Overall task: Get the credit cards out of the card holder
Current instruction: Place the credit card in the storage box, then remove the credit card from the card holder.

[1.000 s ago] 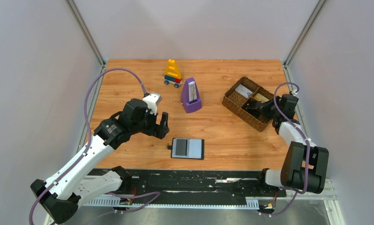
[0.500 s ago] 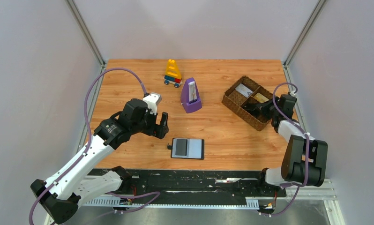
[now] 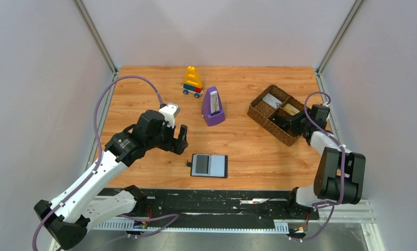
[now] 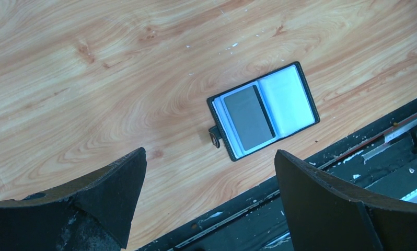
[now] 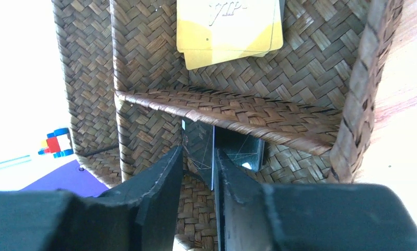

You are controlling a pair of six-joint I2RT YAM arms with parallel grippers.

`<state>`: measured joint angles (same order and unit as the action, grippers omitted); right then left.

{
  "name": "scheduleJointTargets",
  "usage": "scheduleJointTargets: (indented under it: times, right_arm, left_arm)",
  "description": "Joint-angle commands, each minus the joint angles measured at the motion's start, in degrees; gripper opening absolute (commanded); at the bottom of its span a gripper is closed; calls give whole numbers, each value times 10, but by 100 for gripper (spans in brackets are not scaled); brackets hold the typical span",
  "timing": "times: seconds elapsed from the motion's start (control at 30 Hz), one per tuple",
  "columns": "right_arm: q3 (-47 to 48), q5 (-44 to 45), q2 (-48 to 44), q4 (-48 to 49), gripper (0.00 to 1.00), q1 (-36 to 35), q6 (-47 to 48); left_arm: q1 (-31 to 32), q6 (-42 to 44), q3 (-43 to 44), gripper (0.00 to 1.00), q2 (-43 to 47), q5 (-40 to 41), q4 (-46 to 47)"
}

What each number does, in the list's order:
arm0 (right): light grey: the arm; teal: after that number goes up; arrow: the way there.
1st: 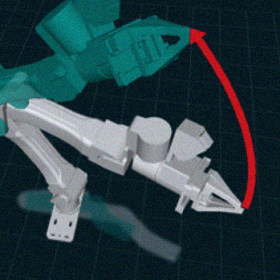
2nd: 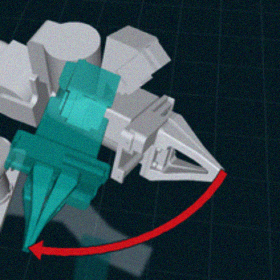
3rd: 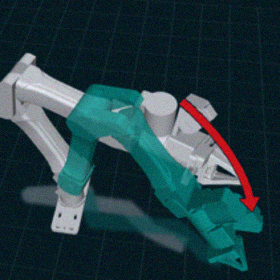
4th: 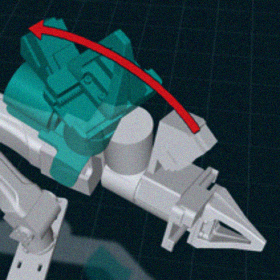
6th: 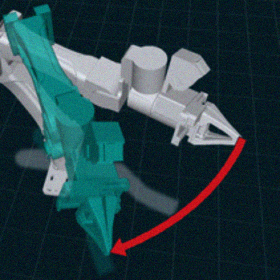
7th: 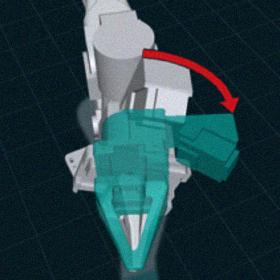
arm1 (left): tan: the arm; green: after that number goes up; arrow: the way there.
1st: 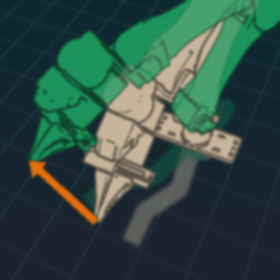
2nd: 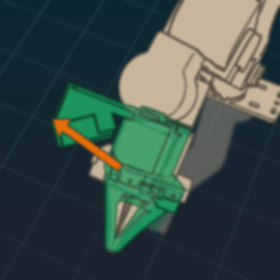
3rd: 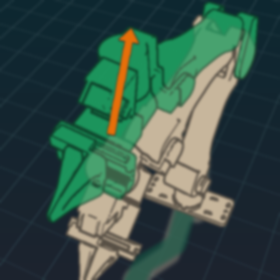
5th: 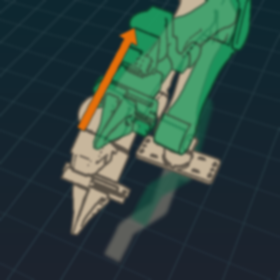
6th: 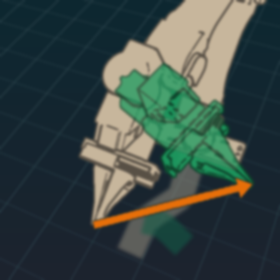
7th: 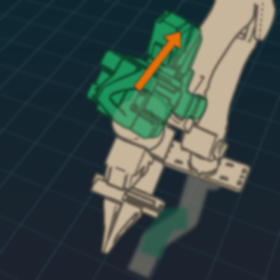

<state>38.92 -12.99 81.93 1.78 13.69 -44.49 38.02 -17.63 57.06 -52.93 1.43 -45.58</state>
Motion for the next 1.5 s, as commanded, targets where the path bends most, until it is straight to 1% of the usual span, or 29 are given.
scheduleJointTargets:
  times: [0.0,0.1,0.23,0.47,0.67,0.77,0.9,1.0,1.07,1.23,1.33,1.43,1.47]
  right_arm:
    - [41,25,9,-42,31,3,18]
    - [49,27,15,-54,35,3,26]
    - [56,27,18,-65,36,3,33]
    - [104,28,5,-137,37,3,52]
    - [125,23,-53,-187,37,2,81]
    - [119,-14,-89,-197,37,-1,78]
    - [85,-57,-148,-197,36,-20,79]
    - [58,-86,-196,-197,36,-50,81]
    - [40,-85,-228,-201,36,-82,84]
    - [2,-77,-280,-208,36,-189,69]
    - [-17,-54,-291,-204,35,-271,45]
    - [-36,-36,-284,-176,34,-360,15]
    - [-43,-33,-279,-164,32,-386,5]
  left_arm:
    - [1,8,3,100,1,7,3]
    - [1,8,3,100,0,8,3]
    - [1,6,2,100,-4,15,2]
    - [1,-11,-2,100,-21,14,-3]
    - [2,-62,-9,98,-57,-1,-5]
    - [1,-95,-36,95,-66,-17,21]
    - [2,-123,-73,91,-92,-57,64]
    - [2,-131,-95,89,-127,-87,106]
    - [1,-141,-114,87,-149,-97,133]
    - [1,-151,-148,80,-199,-106,190]
    - [1,-154,-160,73,-232,-114,223]
    - [1,-154,-166,65,-252,-129,240]
    - [2,-155,-169,58,-253,-133,247]
